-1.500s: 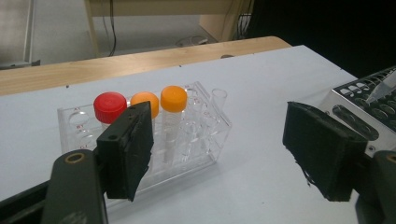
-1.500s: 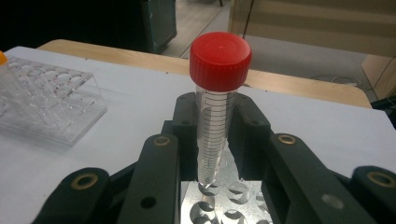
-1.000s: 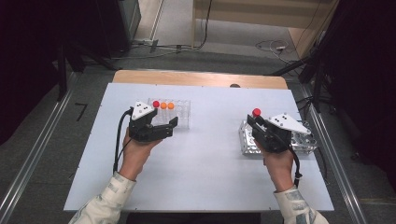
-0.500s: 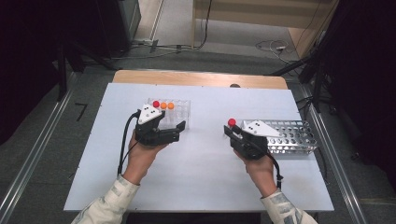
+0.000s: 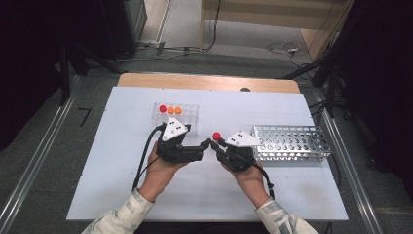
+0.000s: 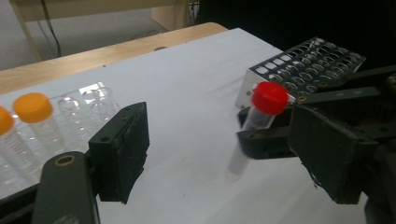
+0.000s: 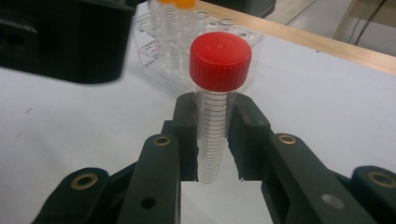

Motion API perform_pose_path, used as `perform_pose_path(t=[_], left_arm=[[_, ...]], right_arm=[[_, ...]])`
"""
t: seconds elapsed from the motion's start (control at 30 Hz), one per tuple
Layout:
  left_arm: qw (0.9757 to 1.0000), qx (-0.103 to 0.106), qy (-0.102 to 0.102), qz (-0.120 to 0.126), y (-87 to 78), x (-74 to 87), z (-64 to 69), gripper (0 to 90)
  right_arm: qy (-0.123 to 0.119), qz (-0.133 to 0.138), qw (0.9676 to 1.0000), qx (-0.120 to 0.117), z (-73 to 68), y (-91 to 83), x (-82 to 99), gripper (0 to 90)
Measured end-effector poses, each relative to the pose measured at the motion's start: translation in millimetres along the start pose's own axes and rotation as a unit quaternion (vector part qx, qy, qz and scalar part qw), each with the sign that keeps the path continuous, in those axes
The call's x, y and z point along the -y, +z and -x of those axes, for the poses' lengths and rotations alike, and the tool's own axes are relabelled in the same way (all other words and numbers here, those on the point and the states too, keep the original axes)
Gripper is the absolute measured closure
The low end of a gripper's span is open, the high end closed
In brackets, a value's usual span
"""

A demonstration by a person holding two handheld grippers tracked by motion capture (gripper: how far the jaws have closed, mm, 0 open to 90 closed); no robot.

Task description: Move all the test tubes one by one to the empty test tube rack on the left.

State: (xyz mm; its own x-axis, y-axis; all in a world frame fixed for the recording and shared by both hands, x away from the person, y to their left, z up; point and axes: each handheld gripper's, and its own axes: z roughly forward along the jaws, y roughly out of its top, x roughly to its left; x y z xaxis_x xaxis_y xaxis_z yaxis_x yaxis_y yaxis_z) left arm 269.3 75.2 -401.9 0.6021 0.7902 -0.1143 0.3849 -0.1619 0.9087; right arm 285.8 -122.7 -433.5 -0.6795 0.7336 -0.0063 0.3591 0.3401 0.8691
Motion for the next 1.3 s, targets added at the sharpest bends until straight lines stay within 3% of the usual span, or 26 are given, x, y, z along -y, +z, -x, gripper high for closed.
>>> perform_pose_path(t=[0.2,0.4,0.6,0.83,0.97,1.1,1.3], left_arm=[[0.9999,0.013,0.008,-0.004,1.6,1.8,2.5,29.5],[0.9993,0.030,0.022,-0.010,3.6,4.5,3.0,51.2],[0.9990,0.034,0.027,-0.012,3.8,5.4,1.5,64.0],[0.9990,0.032,0.029,-0.012,3.4,5.7,0.8,69.1],[0.9992,0.029,0.025,-0.012,2.7,6.1,-2.0,69.1],[0.9994,0.025,0.021,-0.012,0.1,6.4,-6.9,69.1],[0.9998,0.015,0.011,-0.010,-6.3,8.2,-17.2,69.1]], right_arm=[[-0.007,-0.002,0.9999,-0.016,-13.9,7.0,-1.4,71.2],[-0.013,0.002,0.9996,-0.027,-23.1,7.5,-4.1,71.2],[-0.017,0.001,0.9994,-0.031,-25.2,8.3,-3.9,71.2],[-0.014,0.001,0.9994,-0.032,-24.8,7.7,-3.7,70.1],[-0.009,0.009,0.9980,-0.062,-22.4,6.4,-3.0,48.0],[-0.009,0.004,0.9977,-0.068,-16.7,1.7,-0.9,31.5],[-0.007,-0.004,0.9976,-0.068,-1.7,-11.2,7.1,25.5]])
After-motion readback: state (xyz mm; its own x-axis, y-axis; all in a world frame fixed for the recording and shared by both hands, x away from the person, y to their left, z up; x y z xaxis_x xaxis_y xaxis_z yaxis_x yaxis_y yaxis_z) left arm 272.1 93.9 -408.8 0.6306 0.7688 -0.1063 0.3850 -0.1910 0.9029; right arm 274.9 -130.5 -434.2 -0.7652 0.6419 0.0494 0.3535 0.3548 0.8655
